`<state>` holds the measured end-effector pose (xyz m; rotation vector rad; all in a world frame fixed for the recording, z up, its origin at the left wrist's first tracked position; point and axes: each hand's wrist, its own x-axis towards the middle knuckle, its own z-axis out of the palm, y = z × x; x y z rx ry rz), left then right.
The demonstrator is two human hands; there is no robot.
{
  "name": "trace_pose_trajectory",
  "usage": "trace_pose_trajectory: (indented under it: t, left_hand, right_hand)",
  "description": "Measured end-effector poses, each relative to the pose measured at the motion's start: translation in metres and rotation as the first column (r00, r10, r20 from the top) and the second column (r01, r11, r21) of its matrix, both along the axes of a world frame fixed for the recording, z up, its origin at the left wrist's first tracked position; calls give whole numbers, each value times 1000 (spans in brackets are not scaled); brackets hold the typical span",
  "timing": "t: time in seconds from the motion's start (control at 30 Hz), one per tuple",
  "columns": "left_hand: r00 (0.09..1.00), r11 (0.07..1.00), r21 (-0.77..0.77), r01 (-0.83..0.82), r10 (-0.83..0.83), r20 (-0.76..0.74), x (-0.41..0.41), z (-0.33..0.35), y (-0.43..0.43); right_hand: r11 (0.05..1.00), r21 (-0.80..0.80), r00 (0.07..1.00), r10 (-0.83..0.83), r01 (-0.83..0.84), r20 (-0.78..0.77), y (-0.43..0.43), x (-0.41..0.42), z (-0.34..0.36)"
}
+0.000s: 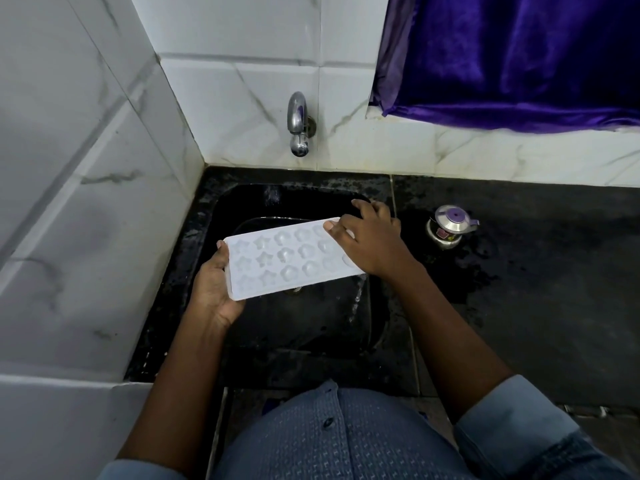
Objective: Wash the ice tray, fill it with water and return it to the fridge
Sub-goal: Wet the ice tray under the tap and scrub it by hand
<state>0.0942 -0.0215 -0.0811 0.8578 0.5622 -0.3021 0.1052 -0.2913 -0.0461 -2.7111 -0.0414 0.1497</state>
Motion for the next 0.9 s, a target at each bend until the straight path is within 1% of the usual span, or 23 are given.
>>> trace_pose_trajectory:
  t: [0.1, 0.17, 0.33, 0.47, 0.63, 0.9]
  left_hand:
    - [1000, 1000, 8, 13, -13, -8, -3, 2, -2]
    - [1000, 1000, 9, 18, -18, -11, -4, 2, -2]
    - [1000, 1000, -10, 23, -23, 13, -5, 4, -2]
    - [1000, 1000, -5, 21, -21, 21, -3, 3, 1]
    - [1000, 1000, -2, 22, -22, 7, -3, 2, -1]
    - [1000, 1000, 15, 21, -21, 8, -3, -3, -3]
  right_hand:
    - [998, 52, 1000, 22, -21, -22, -1, -1, -1]
    - [997, 62, 999, 34, -34, -3, -3, -1, -1]
    - [999, 29, 999, 29, -30, 43, -7, 1, -1]
    - [1000, -7, 999, 24, -24, 42, -6, 0, -4]
    - [999, 12, 998, 50, -51, 36, -5, -2, -3]
    - [999, -33, 999, 16, -15, 36, -9, 5, -3]
